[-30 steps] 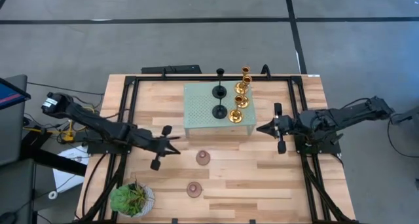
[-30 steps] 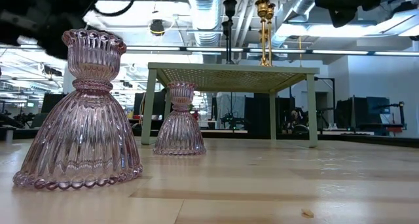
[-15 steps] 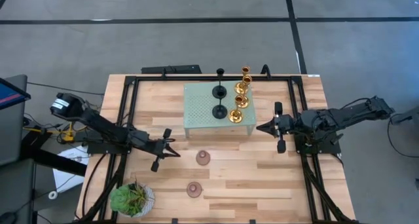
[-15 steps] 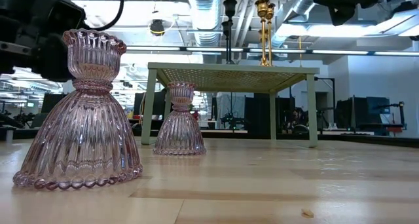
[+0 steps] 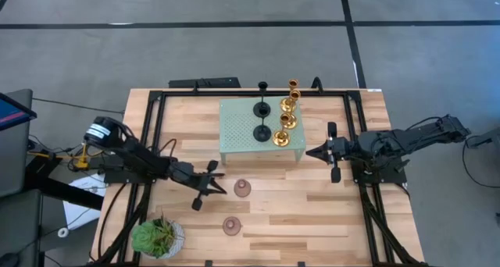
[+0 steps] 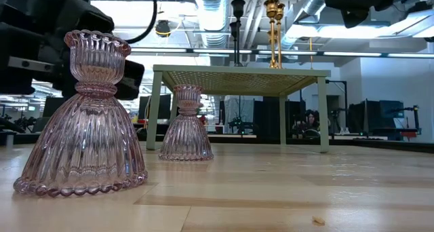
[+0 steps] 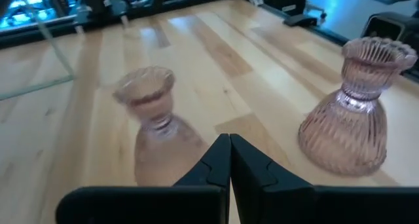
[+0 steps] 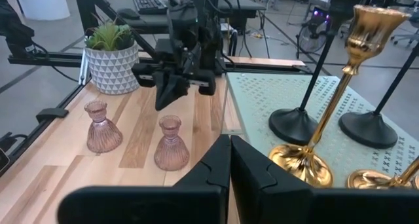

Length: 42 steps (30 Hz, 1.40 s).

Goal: Pick & Place candle stick holders
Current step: Put the top pink glass candle holder on the shelf

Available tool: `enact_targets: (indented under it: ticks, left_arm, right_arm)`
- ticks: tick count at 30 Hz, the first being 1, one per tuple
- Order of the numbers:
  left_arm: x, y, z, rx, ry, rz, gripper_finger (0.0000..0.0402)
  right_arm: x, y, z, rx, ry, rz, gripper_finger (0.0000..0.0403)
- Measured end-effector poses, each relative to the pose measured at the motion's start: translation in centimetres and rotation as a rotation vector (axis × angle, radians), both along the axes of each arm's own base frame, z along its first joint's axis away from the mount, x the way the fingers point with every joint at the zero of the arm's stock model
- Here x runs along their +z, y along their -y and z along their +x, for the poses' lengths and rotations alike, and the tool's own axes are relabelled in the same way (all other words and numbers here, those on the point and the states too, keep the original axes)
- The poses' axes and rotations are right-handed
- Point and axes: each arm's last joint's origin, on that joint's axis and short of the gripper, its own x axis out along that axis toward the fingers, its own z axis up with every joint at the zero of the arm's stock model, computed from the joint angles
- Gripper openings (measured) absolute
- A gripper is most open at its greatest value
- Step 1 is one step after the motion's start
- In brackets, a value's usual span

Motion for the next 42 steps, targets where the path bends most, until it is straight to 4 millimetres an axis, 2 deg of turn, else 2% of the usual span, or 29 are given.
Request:
enact_targets:
  ticks: [4, 12, 19, 25, 33, 42]
  left_arm:
    - [0.3, 0.4, 0.9, -0.015, 0.013, -0.006, 0.0004]
    - [0.3, -0.1, 2.6, 0.075, 0.006, -0.02, 0.0005]
    - [0.3, -0.1, 2.5, 0.265, -0.003, -0.082, 0.0004]
    - [0.4, 0.4, 2.3, 0.334, -0.01, -0.164, 0.0003]
    - [2.0, 1.5, 3.6, 0.411, 0.035, -0.195, 0.0003]
    - [2.2, 1.5, 4.2, 0.539, -0.001, -0.2, 0.0002]
  right_arm:
    - [-0.1, 0.0, 0.0, 0.0, -0.007, 0.0, 0.0]
    - [-0.2, 0.0, 0.0, 0.003, -0.016, -0.002, 0.0]
    - [-0.4, 0.0, -0.1, 0.002, -0.043, -0.01, 0.0]
    - [-0.5, 0.0, -0.1, 0.003, -0.056, -0.014, 0.0]
    - [-0.7, 0.0, -0.2, 0.003, -0.067, -0.017, 0.0]
    - [-0.9, 0.1, -0.3, 0.004, -0.096, -0.025, 0.0]
